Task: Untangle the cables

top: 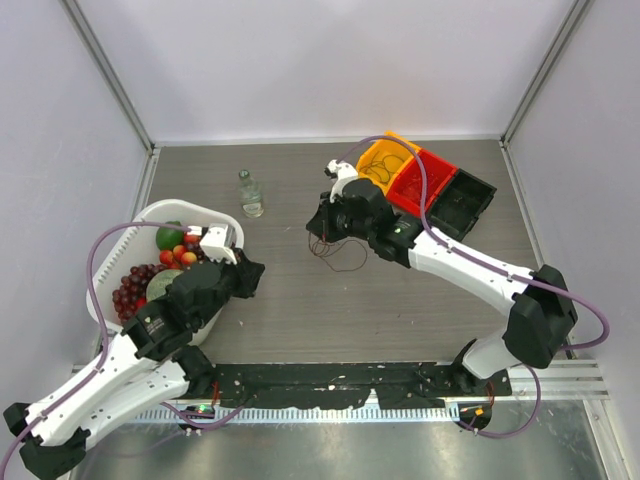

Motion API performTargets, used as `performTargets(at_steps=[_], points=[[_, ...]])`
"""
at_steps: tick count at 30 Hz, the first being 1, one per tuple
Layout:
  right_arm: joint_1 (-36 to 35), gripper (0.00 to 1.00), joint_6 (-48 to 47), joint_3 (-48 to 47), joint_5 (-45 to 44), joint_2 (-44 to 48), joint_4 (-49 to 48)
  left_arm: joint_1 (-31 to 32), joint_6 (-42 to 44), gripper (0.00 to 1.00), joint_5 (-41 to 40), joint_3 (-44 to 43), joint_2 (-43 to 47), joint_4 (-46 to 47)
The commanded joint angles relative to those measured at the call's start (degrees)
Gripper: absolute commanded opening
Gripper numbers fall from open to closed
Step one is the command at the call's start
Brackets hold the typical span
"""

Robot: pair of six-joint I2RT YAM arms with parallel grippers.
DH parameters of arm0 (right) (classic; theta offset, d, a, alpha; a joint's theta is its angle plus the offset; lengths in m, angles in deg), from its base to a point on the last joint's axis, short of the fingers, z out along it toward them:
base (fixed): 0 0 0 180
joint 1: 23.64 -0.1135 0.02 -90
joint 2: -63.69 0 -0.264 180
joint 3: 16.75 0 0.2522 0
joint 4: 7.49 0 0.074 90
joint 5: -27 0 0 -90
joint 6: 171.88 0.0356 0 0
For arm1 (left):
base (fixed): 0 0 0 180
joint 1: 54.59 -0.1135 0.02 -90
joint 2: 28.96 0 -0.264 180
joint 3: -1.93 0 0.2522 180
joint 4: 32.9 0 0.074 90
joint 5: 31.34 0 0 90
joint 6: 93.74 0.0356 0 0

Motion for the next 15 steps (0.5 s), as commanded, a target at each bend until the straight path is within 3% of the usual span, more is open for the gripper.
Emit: performTargets(at_steps=[1,8,10,15], points=[[0.1,0.01,-0.2,-1.0,10.2,0.5,-7.5,0.0,1.4,0.17,-1.8,-1.2,-0.8,3.3],[2.9,0.01,-0.9,-2.2,12.6,0.1,-11.5,-0.1,0.5,0.17,-1.9,-0.7,-1.9,5.4],[4.6,0.01,0.3,-2.3,9.9,-0.1,-12.9,0.0,0.5,0.17,-2.0,-1.1,-2.7,5.7],[10.8,0.01,6.1,-5.5,-8.7,-4.6,-13.8,-0.1,2.4,0.17,-2.6,-2.2,-6.1,7.7]])
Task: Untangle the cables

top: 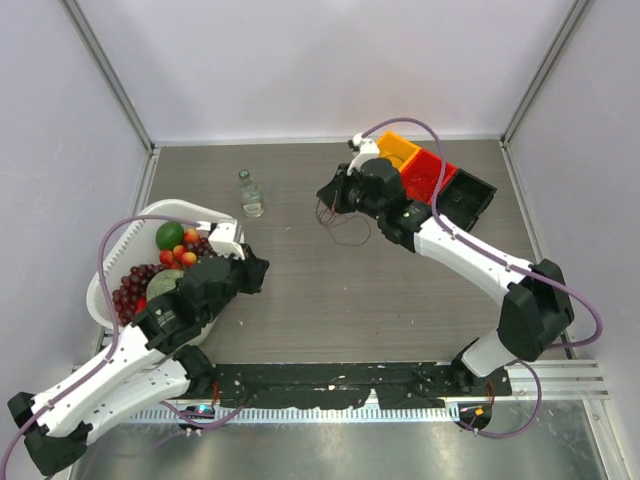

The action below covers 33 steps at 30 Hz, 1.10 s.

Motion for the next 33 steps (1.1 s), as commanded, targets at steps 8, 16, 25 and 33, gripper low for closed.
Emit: performTargets(at_steps=[8,16,25,33], points=[[16.8,0.01,9.9,-13.8,-23.9,-14.8,-10.5,-0.1,2.4,0.17,0.1,-3.4,-8.8,8.7],[19.1,0.01,6.6,-20.2,-17.5,-18.9,-12.8,-0.3,2.3,0.16,0.9,-4.5,-15.7,11.6],[18.8,0.01,9.5,-18.0,4.8,-18.6,-8.2,-0.8,0.2,0.16,6.0,-5.2,-16.0,11.6],[9.6,0.01,-0.9,-8.7,14.5,-19.0,3.9,-1.4,-1.3,0.19,4.5,-4.7,-15.0,9.7]])
